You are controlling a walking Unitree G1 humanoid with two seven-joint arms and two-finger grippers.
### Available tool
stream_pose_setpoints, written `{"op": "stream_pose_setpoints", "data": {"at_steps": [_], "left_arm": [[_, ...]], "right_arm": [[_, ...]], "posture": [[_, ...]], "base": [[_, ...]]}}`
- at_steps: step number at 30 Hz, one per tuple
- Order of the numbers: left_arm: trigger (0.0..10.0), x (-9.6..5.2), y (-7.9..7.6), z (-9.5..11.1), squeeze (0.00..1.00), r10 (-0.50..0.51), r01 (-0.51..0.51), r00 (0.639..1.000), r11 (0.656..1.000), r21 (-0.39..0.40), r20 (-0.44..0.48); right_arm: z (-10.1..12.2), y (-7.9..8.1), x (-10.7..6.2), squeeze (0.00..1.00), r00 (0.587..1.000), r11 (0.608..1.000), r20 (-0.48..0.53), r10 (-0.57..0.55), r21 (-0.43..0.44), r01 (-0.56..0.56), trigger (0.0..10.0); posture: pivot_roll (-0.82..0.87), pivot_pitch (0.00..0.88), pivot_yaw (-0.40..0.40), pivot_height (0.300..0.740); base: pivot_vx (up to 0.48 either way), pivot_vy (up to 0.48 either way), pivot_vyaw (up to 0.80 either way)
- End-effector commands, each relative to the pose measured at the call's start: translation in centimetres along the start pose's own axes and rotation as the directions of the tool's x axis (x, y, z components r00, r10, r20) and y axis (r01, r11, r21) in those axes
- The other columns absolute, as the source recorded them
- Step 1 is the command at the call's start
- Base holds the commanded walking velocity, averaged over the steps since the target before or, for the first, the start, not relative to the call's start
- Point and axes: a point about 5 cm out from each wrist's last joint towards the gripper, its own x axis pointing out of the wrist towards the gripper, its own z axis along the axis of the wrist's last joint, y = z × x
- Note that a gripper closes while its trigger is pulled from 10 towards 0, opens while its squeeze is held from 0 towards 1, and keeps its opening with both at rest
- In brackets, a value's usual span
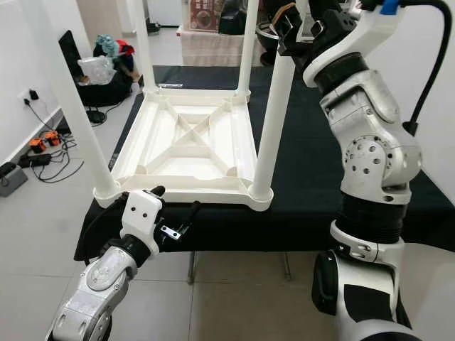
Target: Building children table
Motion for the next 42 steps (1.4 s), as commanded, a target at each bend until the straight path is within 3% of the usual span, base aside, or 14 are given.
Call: {"op": "stream_pose_setpoints", "data": {"at_steps": [1, 6, 11, 13, 17, 28, 29, 30, 42], "left_arm": [[10.0, -0.1, -0.2, 0.1, 0.00, 0.003, -0.003, 1.000, 1.000, -0.004, -0.001], [10.0, -0.1, -0.2, 0.2, 0.00, 0.006, -0.006, 1.000, 1.000, -0.006, 0.000], [10.0, -0.1, -0.1, 0.3, 0.00, 0.008, -0.008, 1.000, 1.000, -0.003, 0.003], [10.0, -0.1, -0.1, 0.3, 0.00, 0.008, -0.008, 1.000, 1.000, -0.003, 0.003], [10.0, -0.2, -0.1, 0.3, 0.00, 0.011, -0.011, 1.000, 1.000, -0.002, 0.000], [10.0, -0.1, -0.2, 0.3, 0.00, 0.009, -0.009, 1.000, 1.000, -0.001, -0.003], [10.0, -0.1, -0.1, 0.3, 0.00, 0.009, -0.009, 1.000, 1.000, -0.002, -0.004], [10.0, -0.1, -0.2, 0.2, 0.00, 0.009, -0.009, 1.000, 1.000, -0.002, -0.005], [10.0, 0.1, -0.5, 0.3, 0.00, 0.001, -0.001, 1.000, 1.000, -0.006, 0.000]], "right_arm": [[0.2, 0.1, 0.2, 0.00, 1.000, 1.000, 0.002, -0.011, -0.019, 0.011, 10.0], [-0.3, -0.1, 0.4, 0.00, 0.998, 0.997, -0.030, -0.061, -0.039, 0.060, 10.0], [-1.0, -0.3, 0.7, 0.00, 0.983, 0.977, -0.069, -0.168, -0.142, 0.157, 10.0], [-1.0, -0.3, 0.7, 0.00, 0.983, 0.977, -0.069, -0.168, -0.142, 0.157, 10.0], [-1.6, -0.3, 0.5, 0.00, 0.960, 0.945, -0.079, -0.268, -0.217, 0.246, 10.0], [-2.0, 0.6, 0.7, 0.00, 0.945, 0.918, -0.062, -0.321, -0.268, 0.294, 10.0], [-1.9, 0.8, 0.9, 0.00, 0.944, 0.915, -0.058, -0.325, -0.272, 0.298, 8.5], [-1.8, 1.0, 1.1, 0.00, 0.943, 0.909, -0.050, -0.330, -0.285, 0.303, 0.0], [-2.5, 1.3, 2.2, 0.00, 0.918, 0.876, -0.041, -0.395, -0.318, 0.362, 0.0]], "posture": [[-0.01, 0.000, -0.048, 0.740], [-0.01, 0.000, -0.048, 0.740], [-0.01, 0.000, -0.050, 0.740], [-0.01, 0.000, -0.050, 0.740], [-0.01, 0.000, -0.048, 0.740], [-0.01, 0.000, -0.047, 0.740], [-0.01, 0.000, -0.045, 0.740], [-0.01, 0.000, -0.045, 0.740], [-0.02, 0.000, -0.048, 0.740]], "base": [[0.000, 0.000, 0.00], [0.000, 0.000, 0.00], [0.000, 0.000, 0.00], [0.000, 0.000, 0.00], [0.000, 0.000, 0.00], [0.000, 0.000, 0.00], [0.000, 0.000, 0.00], [0.000, 0.000, 0.00], [0.000, 0.000, 0.00]]}}
